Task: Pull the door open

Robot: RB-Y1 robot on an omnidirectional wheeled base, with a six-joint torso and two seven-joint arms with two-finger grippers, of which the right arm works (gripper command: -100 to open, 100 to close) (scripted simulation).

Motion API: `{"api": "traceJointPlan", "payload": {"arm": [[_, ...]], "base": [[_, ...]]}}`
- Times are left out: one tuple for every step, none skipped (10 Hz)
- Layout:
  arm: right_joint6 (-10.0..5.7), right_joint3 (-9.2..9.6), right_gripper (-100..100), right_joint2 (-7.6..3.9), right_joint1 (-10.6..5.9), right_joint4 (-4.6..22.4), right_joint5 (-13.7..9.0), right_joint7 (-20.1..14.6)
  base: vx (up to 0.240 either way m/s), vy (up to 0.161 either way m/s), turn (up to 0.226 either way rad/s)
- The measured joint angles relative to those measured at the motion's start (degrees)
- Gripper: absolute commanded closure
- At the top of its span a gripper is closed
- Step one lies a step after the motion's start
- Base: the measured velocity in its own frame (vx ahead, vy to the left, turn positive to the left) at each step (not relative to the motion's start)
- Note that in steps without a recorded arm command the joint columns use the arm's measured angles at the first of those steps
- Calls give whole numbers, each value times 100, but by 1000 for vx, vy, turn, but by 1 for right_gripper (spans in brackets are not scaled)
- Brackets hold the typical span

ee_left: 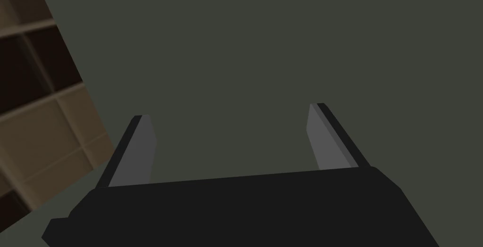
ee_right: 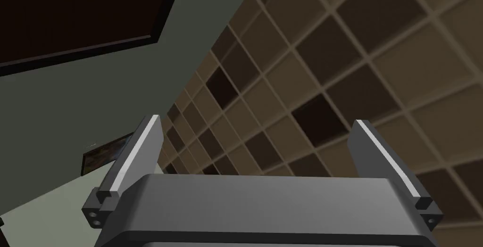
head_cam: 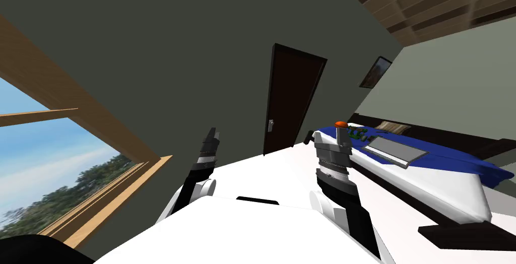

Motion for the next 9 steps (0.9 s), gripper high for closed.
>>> {"api": "traceJointPlan", "payload": {"arm": [[25, -7, -100, -39, -62, 105, -90, -71], [44, -11, -100, -91, -84, 211, -213, -192], [47, -20, -100, -133, -109, 316, -315, -302], [52, -25, -100, -160, -167, 432, -396, -385], [97, -10, -100, -190, -200, 522, -521, -497], [122, -38, -100, -240, -273, 677, -654, -627], [97, -52, -100, -282, -304, 829, -767, -747], [86, -56, -100, -313, -330, 948, -877, -860], [114, -66, -100, -340, -384, 1056, -991, -970]], "base": [[71, -94, 280], [69, -88, 164], [65, -72, 147], [63, -93, 288], [65, -96, 202], [66, -75, 173], [65, -82, 205], [52, -91, 185], [51, -90, 195]]}}
